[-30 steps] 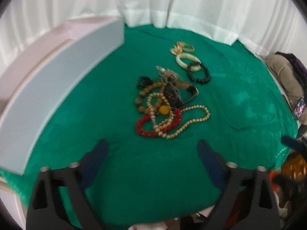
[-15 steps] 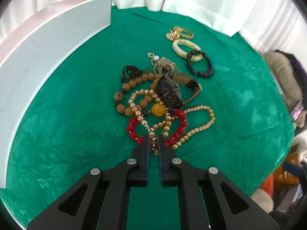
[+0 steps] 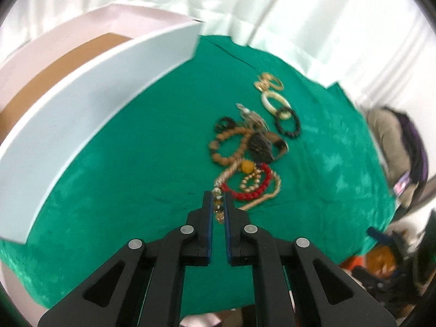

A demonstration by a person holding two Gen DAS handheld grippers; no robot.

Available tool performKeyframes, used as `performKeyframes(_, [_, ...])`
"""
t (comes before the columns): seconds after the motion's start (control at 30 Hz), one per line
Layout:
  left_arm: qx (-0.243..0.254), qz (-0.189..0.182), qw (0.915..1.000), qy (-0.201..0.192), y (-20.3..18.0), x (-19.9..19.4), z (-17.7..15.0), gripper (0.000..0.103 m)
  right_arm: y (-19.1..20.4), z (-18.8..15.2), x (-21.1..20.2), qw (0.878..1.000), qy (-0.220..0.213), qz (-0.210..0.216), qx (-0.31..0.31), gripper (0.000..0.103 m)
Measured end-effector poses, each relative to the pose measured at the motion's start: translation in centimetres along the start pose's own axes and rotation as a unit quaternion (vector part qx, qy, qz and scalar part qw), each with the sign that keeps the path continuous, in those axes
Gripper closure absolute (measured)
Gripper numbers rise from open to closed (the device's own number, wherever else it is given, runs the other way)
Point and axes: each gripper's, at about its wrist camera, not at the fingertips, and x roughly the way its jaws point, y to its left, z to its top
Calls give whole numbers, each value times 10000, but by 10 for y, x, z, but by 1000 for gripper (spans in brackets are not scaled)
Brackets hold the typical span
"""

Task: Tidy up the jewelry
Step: 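Lift the pearl necklace with the left tool while the right tool grasps the red bead bracelet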

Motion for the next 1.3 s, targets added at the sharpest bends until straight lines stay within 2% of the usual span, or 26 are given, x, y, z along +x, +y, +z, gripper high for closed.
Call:
performKeyframes(0.1, [-139, -56, 9998, -143, 9, -15, 4, 98, -2, 1, 6, 9999, 80, 28, 73, 6])
performKeyframes(0.2, [-215, -280, 9990, -276, 7, -30, 11, 98, 2, 2, 7, 9999, 82, 64, 20, 6])
performKeyframes(0.43, [23, -681, 9951, -720, -18, -66, 43, 98, 3, 5, 4, 10000, 3, 25, -7, 6])
performKeyframes(0.7, [-81, -817, 9901, -1141, -21, -98, 67, 98, -3, 11, 3, 10000, -76, 31, 27, 6])
performKeyframes(0.83, [-174, -666, 9884, -1354, -13, -117, 71, 98, 0, 26, 15, 9992, -57, 374, -100, 6])
performKeyframes(0.93, [-241, -552, 9874, -1464, -4, -128, 72, 98, 12, 47, 38, 9958, 104, 851, -320, 6])
performKeyframes(0.97, [-263, -512, 9871, -1495, -2, -132, 72, 98, 20, 58, 50, 9927, 191, 1124, -390, 6])
performKeyframes(1.03, [-318, -426, 9867, -1533, 6, -137, 71, 98, 37, 74, 70, 9875, 314, 1443, -543, 16])
performKeyframes(1.07, [-339, -388, 9867, -1541, 8, -137, 71, 98, 46, 80, 78, 9851, 353, 1565, -625, 30])
performKeyframes(1.1, [-365, -343, 9868, -1541, 12, -137, 71, 98, 59, 88, 90, 9808, 424, 1761, -717, 38])
performKeyframes(1.2, [-466, -241, 9869, -1527, 21, -136, 69, 98, 87, 103, 123, 9748, 605, 2026, -712, 49])
performKeyframes(1.3, [-569, -202, 9866, -1518, 31, -138, 68, 98, 113, 109, 156, 9768, 803, 1872, -662, 50])
